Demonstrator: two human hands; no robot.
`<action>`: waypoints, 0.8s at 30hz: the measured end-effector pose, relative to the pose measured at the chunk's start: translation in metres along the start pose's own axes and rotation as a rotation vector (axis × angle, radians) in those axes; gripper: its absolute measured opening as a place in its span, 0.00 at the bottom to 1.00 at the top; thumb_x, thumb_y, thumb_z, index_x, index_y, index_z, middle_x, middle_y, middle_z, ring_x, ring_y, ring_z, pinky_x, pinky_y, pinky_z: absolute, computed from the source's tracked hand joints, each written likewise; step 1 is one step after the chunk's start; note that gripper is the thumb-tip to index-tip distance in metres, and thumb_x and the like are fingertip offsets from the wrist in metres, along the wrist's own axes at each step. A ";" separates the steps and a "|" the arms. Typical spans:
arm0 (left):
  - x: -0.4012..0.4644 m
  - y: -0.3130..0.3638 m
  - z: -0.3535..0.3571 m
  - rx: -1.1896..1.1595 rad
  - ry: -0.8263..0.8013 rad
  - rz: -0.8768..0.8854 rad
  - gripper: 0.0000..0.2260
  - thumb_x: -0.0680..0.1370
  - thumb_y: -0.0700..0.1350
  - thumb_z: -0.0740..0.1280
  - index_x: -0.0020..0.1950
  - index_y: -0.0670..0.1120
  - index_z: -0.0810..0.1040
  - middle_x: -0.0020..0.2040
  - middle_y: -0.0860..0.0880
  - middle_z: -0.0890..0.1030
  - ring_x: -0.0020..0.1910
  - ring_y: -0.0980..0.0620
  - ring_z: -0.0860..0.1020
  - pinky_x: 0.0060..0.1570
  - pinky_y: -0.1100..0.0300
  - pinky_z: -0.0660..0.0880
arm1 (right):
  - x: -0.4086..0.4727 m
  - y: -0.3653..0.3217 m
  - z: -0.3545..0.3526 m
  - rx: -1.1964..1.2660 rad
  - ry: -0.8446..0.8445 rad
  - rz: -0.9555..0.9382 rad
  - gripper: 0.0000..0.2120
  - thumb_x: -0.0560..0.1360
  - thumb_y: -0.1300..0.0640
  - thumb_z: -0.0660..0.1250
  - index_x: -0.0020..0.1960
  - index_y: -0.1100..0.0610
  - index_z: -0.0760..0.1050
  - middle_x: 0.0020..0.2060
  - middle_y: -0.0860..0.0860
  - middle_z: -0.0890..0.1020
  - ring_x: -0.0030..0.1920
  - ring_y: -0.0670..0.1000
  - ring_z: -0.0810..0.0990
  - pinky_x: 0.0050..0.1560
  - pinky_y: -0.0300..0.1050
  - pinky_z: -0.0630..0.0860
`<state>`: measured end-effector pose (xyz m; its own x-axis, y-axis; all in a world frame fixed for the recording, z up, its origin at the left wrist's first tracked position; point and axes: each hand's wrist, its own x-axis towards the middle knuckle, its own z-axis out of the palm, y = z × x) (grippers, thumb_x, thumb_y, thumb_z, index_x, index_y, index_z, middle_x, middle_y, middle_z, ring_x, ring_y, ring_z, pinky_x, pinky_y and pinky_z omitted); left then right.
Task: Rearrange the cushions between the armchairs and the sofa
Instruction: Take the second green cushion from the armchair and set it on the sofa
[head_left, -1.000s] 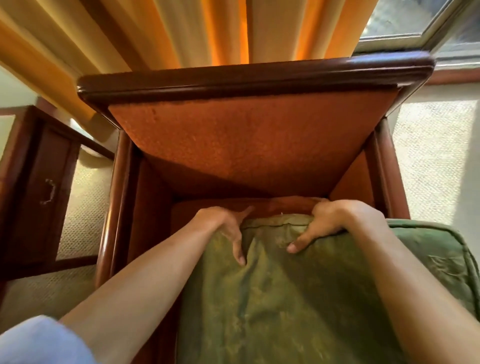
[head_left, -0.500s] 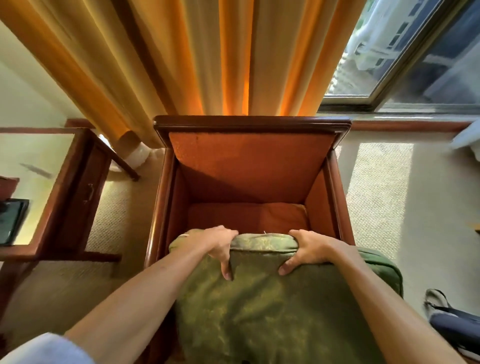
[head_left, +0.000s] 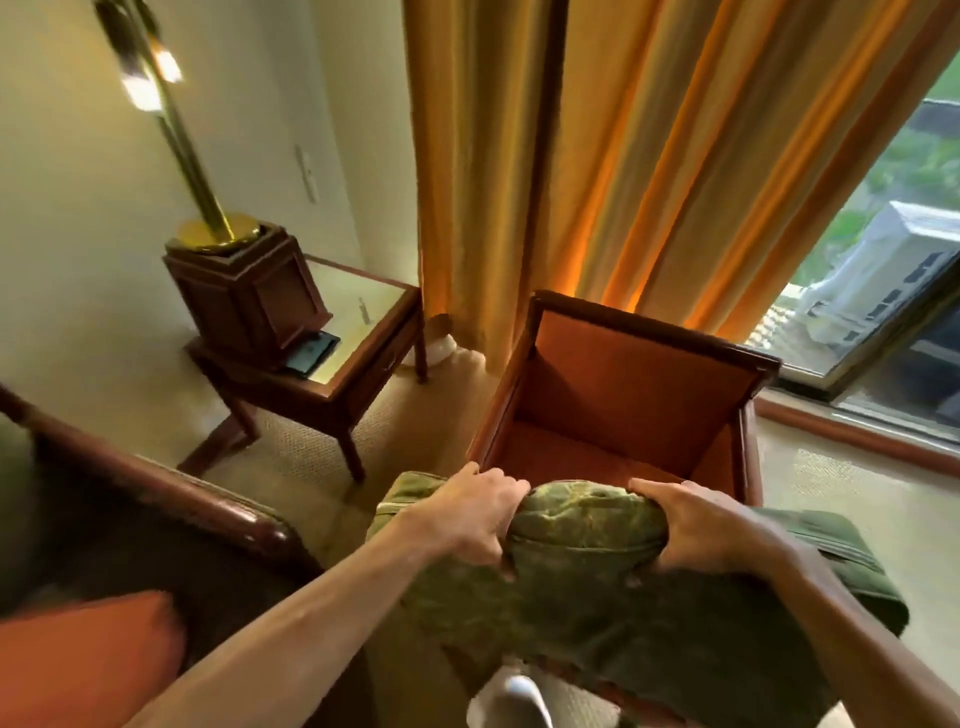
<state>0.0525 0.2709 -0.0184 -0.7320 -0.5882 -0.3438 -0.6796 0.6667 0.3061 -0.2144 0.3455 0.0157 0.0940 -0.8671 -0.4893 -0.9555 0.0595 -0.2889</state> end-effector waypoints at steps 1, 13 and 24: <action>-0.026 0.000 -0.004 -0.021 0.036 -0.013 0.25 0.67 0.57 0.79 0.53 0.52 0.68 0.51 0.52 0.76 0.52 0.51 0.73 0.69 0.43 0.64 | -0.013 -0.021 -0.007 -0.049 0.024 -0.031 0.44 0.51 0.25 0.76 0.63 0.37 0.68 0.52 0.38 0.80 0.51 0.43 0.78 0.55 0.47 0.77; -0.366 -0.074 0.001 -0.009 0.336 -0.570 0.41 0.63 0.65 0.78 0.70 0.53 0.68 0.68 0.52 0.74 0.69 0.49 0.70 0.74 0.44 0.57 | -0.023 -0.325 0.019 -0.260 -0.023 -0.635 0.40 0.55 0.24 0.75 0.62 0.35 0.68 0.53 0.35 0.78 0.53 0.42 0.76 0.58 0.44 0.74; -0.596 -0.116 0.104 -0.056 0.487 -1.345 0.45 0.58 0.66 0.80 0.67 0.48 0.68 0.65 0.51 0.74 0.65 0.48 0.70 0.66 0.50 0.66 | 0.026 -0.600 0.140 -0.504 -0.051 -1.239 0.55 0.52 0.16 0.66 0.70 0.45 0.63 0.62 0.45 0.77 0.61 0.52 0.77 0.58 0.51 0.70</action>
<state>0.5723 0.5914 0.0590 0.5223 -0.8502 -0.0658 -0.8503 -0.5251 0.0359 0.4001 0.3566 0.0608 0.9675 -0.1957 -0.1603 -0.2299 -0.9446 -0.2341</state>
